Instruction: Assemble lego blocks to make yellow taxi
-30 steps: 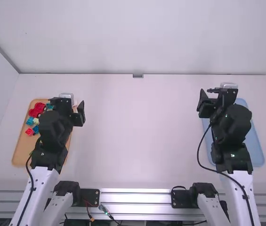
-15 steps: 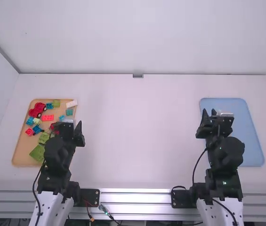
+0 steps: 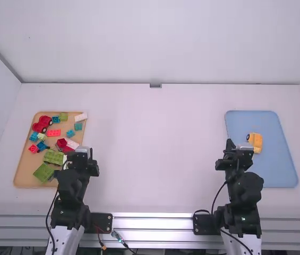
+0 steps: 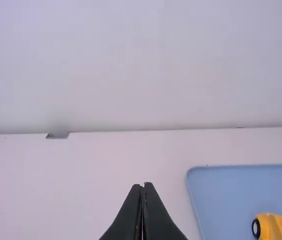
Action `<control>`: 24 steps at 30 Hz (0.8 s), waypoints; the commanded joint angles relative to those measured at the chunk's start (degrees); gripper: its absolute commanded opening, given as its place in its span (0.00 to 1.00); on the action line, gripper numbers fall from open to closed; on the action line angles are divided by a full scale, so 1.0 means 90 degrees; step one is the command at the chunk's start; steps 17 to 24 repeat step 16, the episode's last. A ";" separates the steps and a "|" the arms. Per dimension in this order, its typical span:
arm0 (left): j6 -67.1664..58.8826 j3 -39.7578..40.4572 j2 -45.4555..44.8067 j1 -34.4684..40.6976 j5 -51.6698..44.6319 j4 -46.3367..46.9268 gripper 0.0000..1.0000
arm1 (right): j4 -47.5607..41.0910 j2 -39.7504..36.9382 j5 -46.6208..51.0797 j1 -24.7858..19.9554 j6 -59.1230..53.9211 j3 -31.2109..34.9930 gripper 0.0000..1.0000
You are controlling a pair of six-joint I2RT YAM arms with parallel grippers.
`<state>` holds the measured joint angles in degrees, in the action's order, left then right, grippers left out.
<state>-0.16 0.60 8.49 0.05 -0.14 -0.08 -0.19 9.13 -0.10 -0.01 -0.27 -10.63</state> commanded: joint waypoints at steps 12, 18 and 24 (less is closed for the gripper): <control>0.0018 -0.0067 -0.0943 -0.0006 0.0016 0.0008 0.00 | 0.0021 -0.1014 0.0011 0.0001 0.0030 0.1062 0.00; 0.0018 -0.0067 -0.0943 -0.0006 0.0016 0.0008 0.00 | 0.0021 -0.1014 0.0011 0.0001 0.0030 0.1181 0.00; 0.0018 -0.0067 -0.0943 -0.0006 0.0016 0.0008 0.00 | 0.0021 -0.1014 0.0011 0.0001 0.0030 0.1181 0.00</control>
